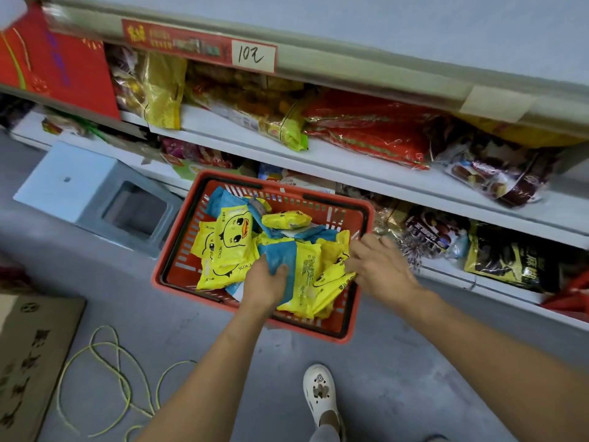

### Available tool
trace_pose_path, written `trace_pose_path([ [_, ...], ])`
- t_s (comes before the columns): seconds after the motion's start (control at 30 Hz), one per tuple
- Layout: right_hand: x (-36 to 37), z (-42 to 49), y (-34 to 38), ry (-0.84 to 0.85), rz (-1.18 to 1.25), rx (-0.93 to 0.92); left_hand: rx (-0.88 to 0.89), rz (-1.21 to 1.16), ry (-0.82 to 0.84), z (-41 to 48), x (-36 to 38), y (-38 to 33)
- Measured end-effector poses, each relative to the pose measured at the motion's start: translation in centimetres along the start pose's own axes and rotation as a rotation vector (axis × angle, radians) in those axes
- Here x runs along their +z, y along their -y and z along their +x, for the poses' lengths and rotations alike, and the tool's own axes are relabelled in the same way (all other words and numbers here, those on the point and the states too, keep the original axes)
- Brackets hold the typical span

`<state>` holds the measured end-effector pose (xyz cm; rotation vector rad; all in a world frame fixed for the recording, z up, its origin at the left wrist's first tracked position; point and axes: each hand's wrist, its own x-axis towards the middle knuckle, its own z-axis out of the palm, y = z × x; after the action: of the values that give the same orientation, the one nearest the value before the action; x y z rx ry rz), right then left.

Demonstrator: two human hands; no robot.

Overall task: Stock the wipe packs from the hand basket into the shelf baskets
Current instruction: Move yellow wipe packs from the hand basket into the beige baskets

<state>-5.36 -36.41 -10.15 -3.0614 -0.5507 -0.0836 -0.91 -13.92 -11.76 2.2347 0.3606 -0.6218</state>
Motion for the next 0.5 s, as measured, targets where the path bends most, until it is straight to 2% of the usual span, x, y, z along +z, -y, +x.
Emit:
trace_pose_path([
  [0.07,-2.0,-2.0,-0.7,-0.195,0.049,0.08,-0.055,-0.145,0.0,-2.1,0.0,-1.0],
  [0.17,-5.2,-5.3,-1.6,-0.387,0.069,0.166,-0.176,-0.444,0.071,-6.4,0.9,-3.8],
  [0.27,-8.0,-8.7,-2.7,-0.546,0.091,0.154,-0.347,-0.824,0.386,-10.8,2.5,-7.7],
  [0.33,-9.7,-11.2,-3.5,-0.604,0.044,0.121,-0.308,-0.959,0.594,-13.5,4.0,-10.1],
  [0.37,-10.5,-12.7,-4.1,-0.626,0.014,0.119,-0.245,-0.956,0.635,-14.7,4.8,-11.2],
  [0.5,-13.8,-19.1,-6.9,-0.674,0.034,0.23,-0.049,-0.899,0.546,-19.8,8.8,-15.2],
])
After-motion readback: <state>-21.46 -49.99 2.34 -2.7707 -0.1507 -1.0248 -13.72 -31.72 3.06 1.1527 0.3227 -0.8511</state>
